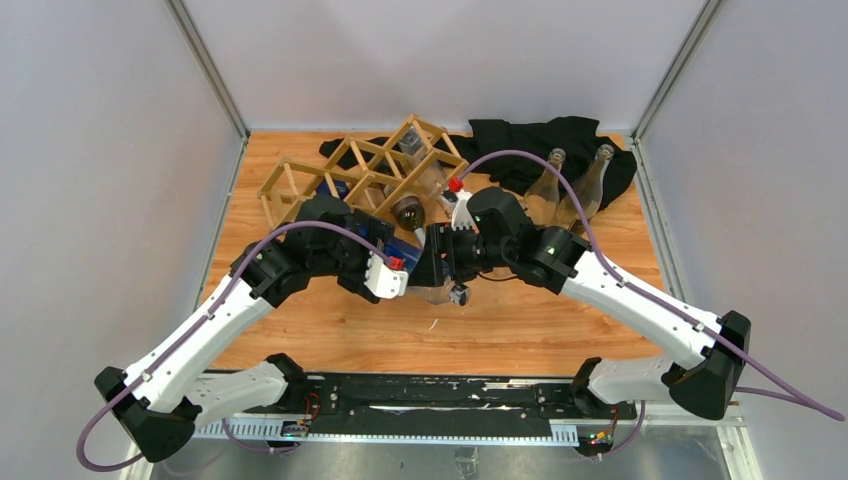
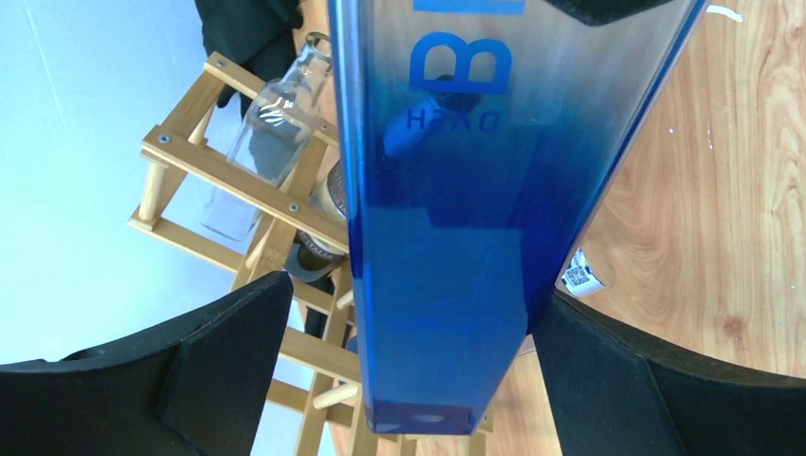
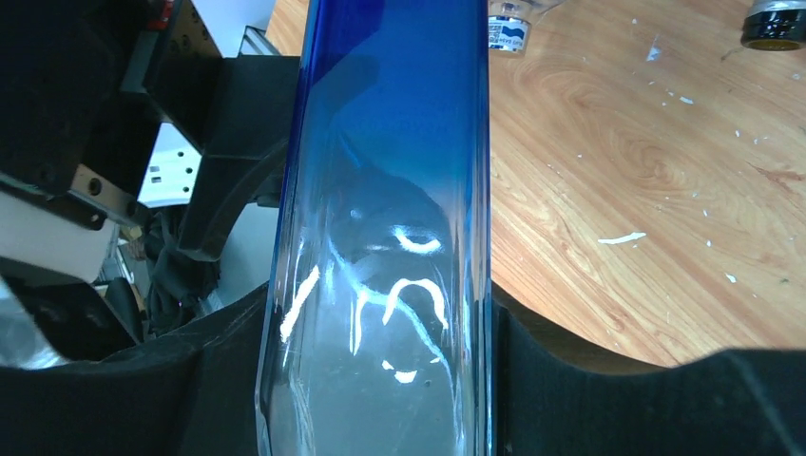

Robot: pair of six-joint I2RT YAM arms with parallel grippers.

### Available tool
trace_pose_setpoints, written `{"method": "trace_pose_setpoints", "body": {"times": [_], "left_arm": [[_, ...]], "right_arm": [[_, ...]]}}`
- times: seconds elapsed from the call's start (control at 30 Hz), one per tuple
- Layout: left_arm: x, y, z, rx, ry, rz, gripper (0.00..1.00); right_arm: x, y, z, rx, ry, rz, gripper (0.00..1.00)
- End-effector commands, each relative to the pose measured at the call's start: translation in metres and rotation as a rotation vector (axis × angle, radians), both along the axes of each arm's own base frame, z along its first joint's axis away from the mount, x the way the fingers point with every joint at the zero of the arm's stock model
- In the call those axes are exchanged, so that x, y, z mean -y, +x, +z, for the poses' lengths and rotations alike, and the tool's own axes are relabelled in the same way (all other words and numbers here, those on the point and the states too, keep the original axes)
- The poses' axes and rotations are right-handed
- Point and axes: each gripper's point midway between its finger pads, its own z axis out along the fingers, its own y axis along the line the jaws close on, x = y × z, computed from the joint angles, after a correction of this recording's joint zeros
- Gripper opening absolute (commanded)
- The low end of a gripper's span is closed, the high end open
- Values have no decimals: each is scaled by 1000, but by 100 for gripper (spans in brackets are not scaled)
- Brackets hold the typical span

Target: Take the wine bottle off the wine rack

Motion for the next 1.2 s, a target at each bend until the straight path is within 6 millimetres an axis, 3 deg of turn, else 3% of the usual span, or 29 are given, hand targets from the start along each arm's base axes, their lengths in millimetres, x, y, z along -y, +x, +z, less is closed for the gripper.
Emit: {"method": "trace_pose_setpoints", "body": {"times": [0.0, 0.13, 0.27, 0.33, 0.4, 0.43, 0.53, 0.57, 0.6, 0.7, 1.17], "left_arm": [[1, 0, -4, 21, -12, 10, 100], [-1, -16, -18, -36, 8, -26, 100], [-3, -17, -23, -37, 23, -27, 99], [-3, -16, -23, -38, 24, -23, 94], [-2, -13, -20, -31, 13, -9, 77], [-1, -10, -18, -24, 0, 3, 66], [2, -7, -7, -9, -58, 35, 25], [4, -5, -2, -3, -89, 46, 9], [5, -6, 2, -2, -119, 56, 0], [8, -13, 12, -23, -197, 64, 0], [33, -57, 56, -463, -557, 164, 0]], "right_arm": [[-23, -8, 87, 162, 262, 109, 0], [-25, -8, 92, 167, 276, 117, 0], [-30, -13, 96, 165, 294, 143, 0], [-31, -16, 96, 163, 296, 159, 0], [-31, -17, 95, 165, 290, 169, 1], [-30, -17, 94, 165, 283, 170, 9], [-26, -17, 92, 184, 270, 166, 55], [-23, -17, 93, 197, 270, 158, 65], [-20, -17, 96, 212, 273, 153, 73], [-11, -17, 103, 254, 279, 139, 87], [58, -15, 149, 494, 306, -12, 93]]}}
